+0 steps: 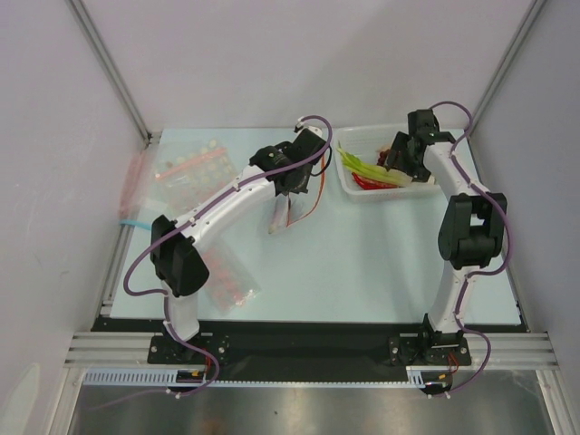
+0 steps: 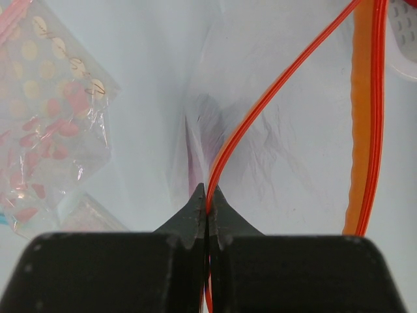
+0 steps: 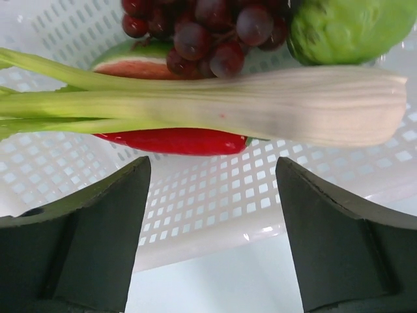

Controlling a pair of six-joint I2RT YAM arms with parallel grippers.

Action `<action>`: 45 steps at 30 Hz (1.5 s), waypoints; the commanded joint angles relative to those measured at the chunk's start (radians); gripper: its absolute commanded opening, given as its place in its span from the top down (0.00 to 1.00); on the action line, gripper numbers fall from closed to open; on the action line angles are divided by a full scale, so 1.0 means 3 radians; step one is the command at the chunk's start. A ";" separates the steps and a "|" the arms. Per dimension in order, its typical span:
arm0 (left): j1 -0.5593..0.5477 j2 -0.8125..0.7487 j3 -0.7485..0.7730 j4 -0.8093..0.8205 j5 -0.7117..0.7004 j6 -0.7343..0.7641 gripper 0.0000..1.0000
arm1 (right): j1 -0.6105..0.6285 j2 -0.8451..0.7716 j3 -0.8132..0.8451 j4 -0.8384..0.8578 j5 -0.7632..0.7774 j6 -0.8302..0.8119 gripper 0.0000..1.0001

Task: Place the food in the zip-top bag and seal the zipper
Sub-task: Move the bin to the center of the board, then pick up the fake vegetable from the bin.

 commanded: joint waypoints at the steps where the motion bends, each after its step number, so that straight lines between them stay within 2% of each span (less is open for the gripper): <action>1: 0.0000 -0.0165 0.0135 0.0041 -0.0055 0.0073 1.00 | -0.0002 -0.0151 0.0179 0.0115 -0.0172 -0.0354 0.18; 3: -0.0005 -0.0160 0.0151 0.0031 -0.0066 0.0078 1.00 | 0.0013 -0.0217 0.0128 0.0309 -0.0250 -0.0736 0.18; 6: 0.0000 -0.0170 0.0161 0.0021 -0.0071 0.0083 1.00 | -0.0017 -0.0202 0.0051 0.0555 -0.0653 -0.1151 0.20; 10: -0.0005 -0.0170 0.0161 0.0001 -0.0055 0.0073 1.00 | -0.0099 -0.0100 0.0077 0.0729 -0.1153 -0.1382 0.22; 13: -0.0005 -0.0176 0.0156 -0.0005 -0.0050 0.0078 1.00 | -0.0089 -0.0008 0.0123 0.0780 -0.1257 -0.1576 0.20; 21: 0.0000 -0.0170 0.0171 -0.0040 -0.0030 0.0058 1.00 | 0.0080 0.0319 0.0353 0.0658 -0.1324 -0.2343 0.20; 35: 0.0000 -0.0150 0.0176 -0.0102 -0.0030 0.0012 1.00 | 0.0238 0.0754 0.0415 0.0453 -0.1094 -0.2932 0.23; 36: 0.0000 -0.0160 0.0176 -0.0107 -0.0030 0.0012 1.00 | 0.0243 0.0759 0.0404 0.0453 -0.1079 -0.2937 0.24; 38: -0.0005 -0.0160 0.0181 -0.0112 -0.0040 0.0012 1.00 | 0.0253 0.0795 0.0409 0.0443 -0.1099 -0.2927 0.37; 39: 0.0000 -0.0160 0.0181 -0.0117 -0.0040 0.0012 1.00 | 0.0248 0.0790 0.0414 0.0443 -0.1114 -0.2917 0.44; 40: 0.0000 -0.0170 0.0181 -0.0122 -0.0050 0.0007 0.99 | 0.0248 0.0790 0.0415 0.0443 -0.1119 -0.2907 0.59; 43: 0.0000 -0.0170 0.0176 -0.0148 -0.0060 -0.0019 0.99 | 0.0233 0.0668 0.0333 0.0580 -0.1191 -0.2835 0.78; 45: -0.0005 -0.0181 0.0176 -0.0148 -0.0055 -0.0039 1.00 | 0.0218 0.0504 0.0206 0.0759 -0.1257 -0.2759 0.82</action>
